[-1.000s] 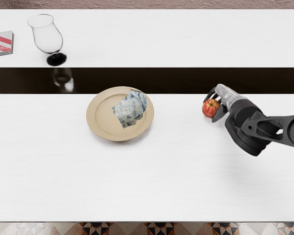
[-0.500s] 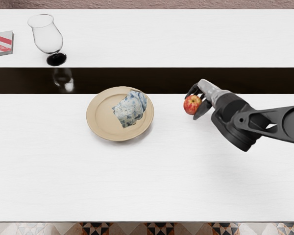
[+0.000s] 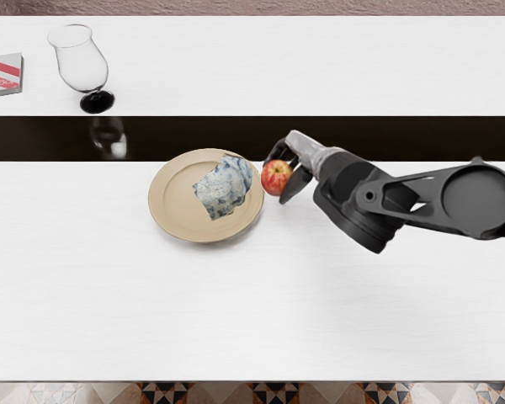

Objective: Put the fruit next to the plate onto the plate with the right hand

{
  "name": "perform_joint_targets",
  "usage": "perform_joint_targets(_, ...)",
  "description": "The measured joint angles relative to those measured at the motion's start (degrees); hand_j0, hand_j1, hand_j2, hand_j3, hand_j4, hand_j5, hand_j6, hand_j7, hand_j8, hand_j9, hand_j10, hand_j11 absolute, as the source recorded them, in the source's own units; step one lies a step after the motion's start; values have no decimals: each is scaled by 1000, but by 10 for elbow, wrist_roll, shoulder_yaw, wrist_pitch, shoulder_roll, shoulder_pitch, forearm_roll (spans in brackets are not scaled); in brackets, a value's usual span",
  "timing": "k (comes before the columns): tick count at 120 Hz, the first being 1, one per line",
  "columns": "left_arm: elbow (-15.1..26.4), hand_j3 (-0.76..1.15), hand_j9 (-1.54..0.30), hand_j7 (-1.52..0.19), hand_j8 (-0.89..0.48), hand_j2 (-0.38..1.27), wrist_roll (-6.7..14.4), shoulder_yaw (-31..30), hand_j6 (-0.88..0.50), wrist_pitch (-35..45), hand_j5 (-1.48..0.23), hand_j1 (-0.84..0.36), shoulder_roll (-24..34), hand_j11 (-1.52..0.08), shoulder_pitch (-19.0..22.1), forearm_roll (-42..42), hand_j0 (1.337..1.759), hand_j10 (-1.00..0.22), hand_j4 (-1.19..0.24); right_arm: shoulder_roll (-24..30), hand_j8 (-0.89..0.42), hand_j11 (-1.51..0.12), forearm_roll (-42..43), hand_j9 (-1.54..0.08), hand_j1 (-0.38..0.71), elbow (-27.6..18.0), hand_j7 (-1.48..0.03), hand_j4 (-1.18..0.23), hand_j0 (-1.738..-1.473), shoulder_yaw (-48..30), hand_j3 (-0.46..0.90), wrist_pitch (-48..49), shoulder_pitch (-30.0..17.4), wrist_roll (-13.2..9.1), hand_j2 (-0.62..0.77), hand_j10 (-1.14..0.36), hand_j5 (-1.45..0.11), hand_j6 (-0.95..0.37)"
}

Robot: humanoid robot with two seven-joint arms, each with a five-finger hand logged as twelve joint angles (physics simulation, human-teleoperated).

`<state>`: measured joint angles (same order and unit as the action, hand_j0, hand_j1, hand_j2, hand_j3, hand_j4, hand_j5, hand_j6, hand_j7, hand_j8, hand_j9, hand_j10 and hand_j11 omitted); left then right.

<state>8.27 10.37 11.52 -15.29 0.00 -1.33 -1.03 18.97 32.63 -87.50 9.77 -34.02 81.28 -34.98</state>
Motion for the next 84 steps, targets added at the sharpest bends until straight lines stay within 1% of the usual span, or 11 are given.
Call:
perform_joint_targets(39, -1, 0, -9, -9, -7, 1, 0, 0, -7, 0, -9, 341, 0, -9, 0, 1, 1658, -7, -7, -77, -560, -831, -27, -830, 272, 36, -819, -583, -1658, -12, 1, 0, 26, 0, 302, -619, -825, -476)
perform_joint_targets(57, -1, 0, -9, -9, -7, 1, 0, 0, -7, 0, -9, 341, 0, -9, 0, 1, 1658, -7, -7, -101, -564, -841, -30, -840, 266, 56, -819, -608, -1658, -19, 0, 1, 32, 0, 308, -615, -832, -495)
perform_joint_targets(84, -1, 0, -9, -9, -7, 1, 0, 0, -7, 0, -9, 341, 0, -9, 0, 1, 1658, -7, -7, -134, -586, -835, -30, -835, 251, 103, -819, -629, -1658, -27, 0, 19, 32, 0, 305, -620, -833, -517)
